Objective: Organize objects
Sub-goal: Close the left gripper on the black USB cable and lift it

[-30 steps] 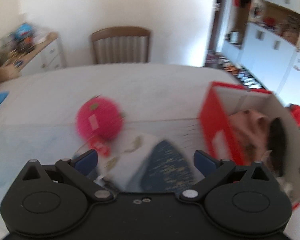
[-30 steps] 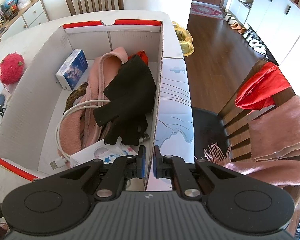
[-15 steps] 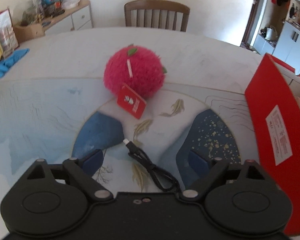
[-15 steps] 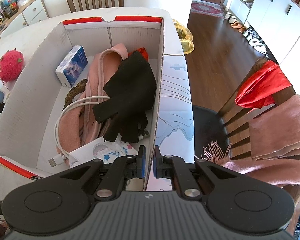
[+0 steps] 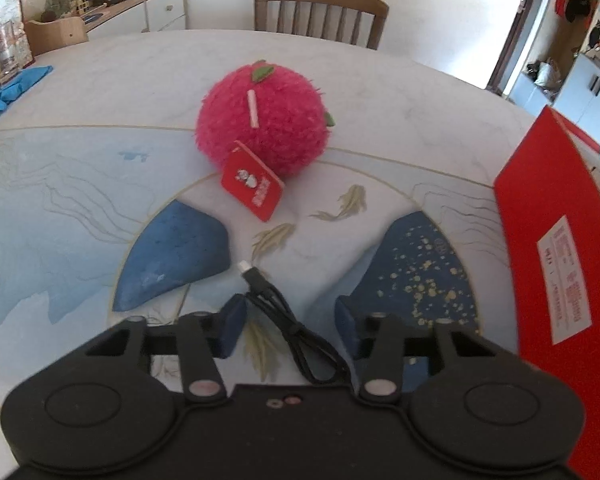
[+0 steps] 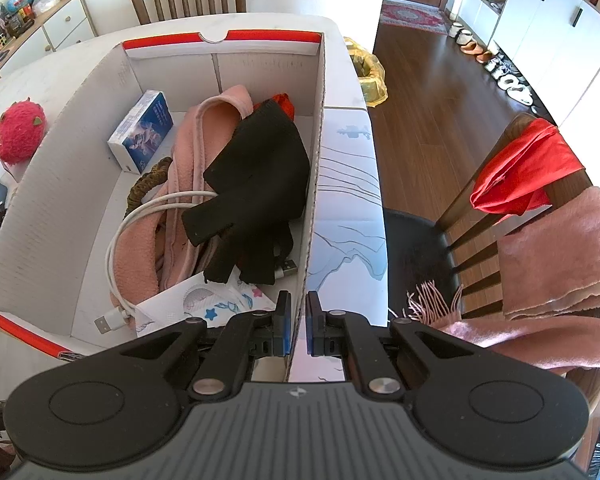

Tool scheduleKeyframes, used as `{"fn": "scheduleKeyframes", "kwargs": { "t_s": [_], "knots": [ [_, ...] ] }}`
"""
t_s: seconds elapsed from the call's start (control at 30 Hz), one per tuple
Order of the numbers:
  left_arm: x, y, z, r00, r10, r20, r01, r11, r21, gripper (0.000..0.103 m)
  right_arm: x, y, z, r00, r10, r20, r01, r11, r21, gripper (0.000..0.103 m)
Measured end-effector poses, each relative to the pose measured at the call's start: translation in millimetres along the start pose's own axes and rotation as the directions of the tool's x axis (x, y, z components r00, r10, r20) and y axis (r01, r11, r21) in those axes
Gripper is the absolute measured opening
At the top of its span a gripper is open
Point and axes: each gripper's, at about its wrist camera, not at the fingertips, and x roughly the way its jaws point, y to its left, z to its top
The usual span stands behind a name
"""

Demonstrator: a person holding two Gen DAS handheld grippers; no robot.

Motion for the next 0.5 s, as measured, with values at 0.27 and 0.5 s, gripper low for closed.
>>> {"fn": "scheduleKeyframes", "kwargs": {
  "t_s": [0.27,0.5],
  "knots": [
    [0,-11,-2,0.996,-0.087,0.0,0.086,0.995,0.048,0.009,0,0,-1,1.0,0.0,0.0,0.0,1.0,0.001,0.007],
    [-7,-26,-3,0.992,-0.125,0.008,0.124,0.985,0.119,0.004,1,-1,-1,1.0,0.003,0.002,-0.003,1.0,0.005,0.007]
  ]
}}
